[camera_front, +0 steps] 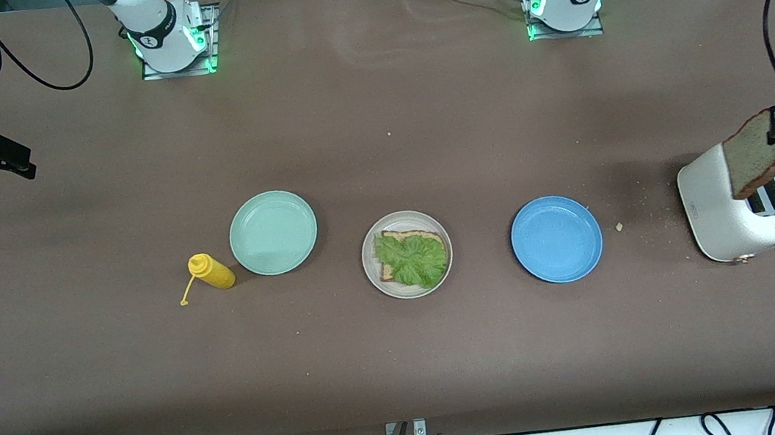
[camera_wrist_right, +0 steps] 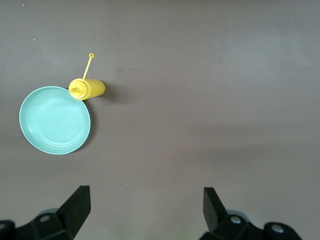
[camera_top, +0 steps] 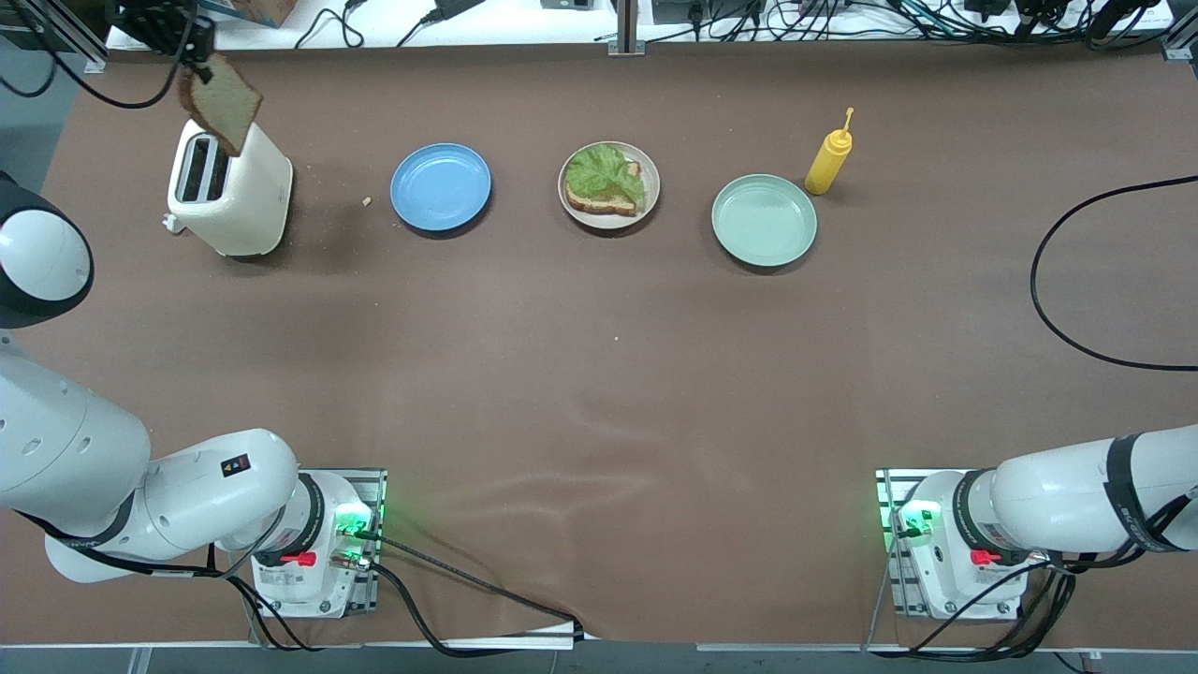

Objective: Make sandwich in beige plate with both arms
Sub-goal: 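Carry the toast with the left gripper over the lettuce on the plate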

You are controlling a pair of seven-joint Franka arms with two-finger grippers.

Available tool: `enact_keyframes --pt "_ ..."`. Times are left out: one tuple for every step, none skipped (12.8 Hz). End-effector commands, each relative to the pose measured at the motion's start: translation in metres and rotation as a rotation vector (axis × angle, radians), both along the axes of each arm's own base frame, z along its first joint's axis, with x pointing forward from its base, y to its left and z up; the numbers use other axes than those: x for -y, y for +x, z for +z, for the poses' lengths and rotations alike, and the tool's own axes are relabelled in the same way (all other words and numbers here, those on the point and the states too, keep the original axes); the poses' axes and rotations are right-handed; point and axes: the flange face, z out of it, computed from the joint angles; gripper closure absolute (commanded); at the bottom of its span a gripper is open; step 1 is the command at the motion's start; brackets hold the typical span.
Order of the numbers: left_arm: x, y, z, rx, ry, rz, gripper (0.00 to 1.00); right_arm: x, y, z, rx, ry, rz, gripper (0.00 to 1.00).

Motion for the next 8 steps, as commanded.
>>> enact_keyframes --pt "0.053 0.005 0.004 -0.002 -0.017 -0.071 1.00 0.001 0.000 0.013 0.032 -0.015 0.017 0.00" --pt "0.083 0.005 0.003 -0.004 -0.055 -0.104 1.00 0.001 0.000 0.014 0.033 -0.015 0.016 0.00" --pt "0.120 0.004 -0.001 -0.019 -0.119 -0.103 1.00 0.003 0.000 0.015 0.036 -0.015 0.013 0.00" --pt "0.157 0.002 -0.006 -0.039 -0.169 -0.093 1.00 0.003 0.001 0.016 0.041 -0.014 0.011 0.00" --pt "0.187 0.000 -0.013 -0.062 -0.215 -0.059 1.00 0.003 0.000 0.021 0.049 -0.012 0.010 0.00" --pt "0.212 0.003 -0.018 -0.070 -0.270 -0.027 1.00 0.001 0.000 0.023 0.055 -0.008 0.007 0.00" --pt "0.230 0.008 -0.021 -0.064 -0.343 0.003 1.00 0.001 0.001 0.024 0.057 -0.001 0.007 0.00" --pt "0.244 0.015 -0.031 -0.064 -0.425 0.028 1.00 -0.002 0.001 0.024 0.057 0.000 0.011 0.00"
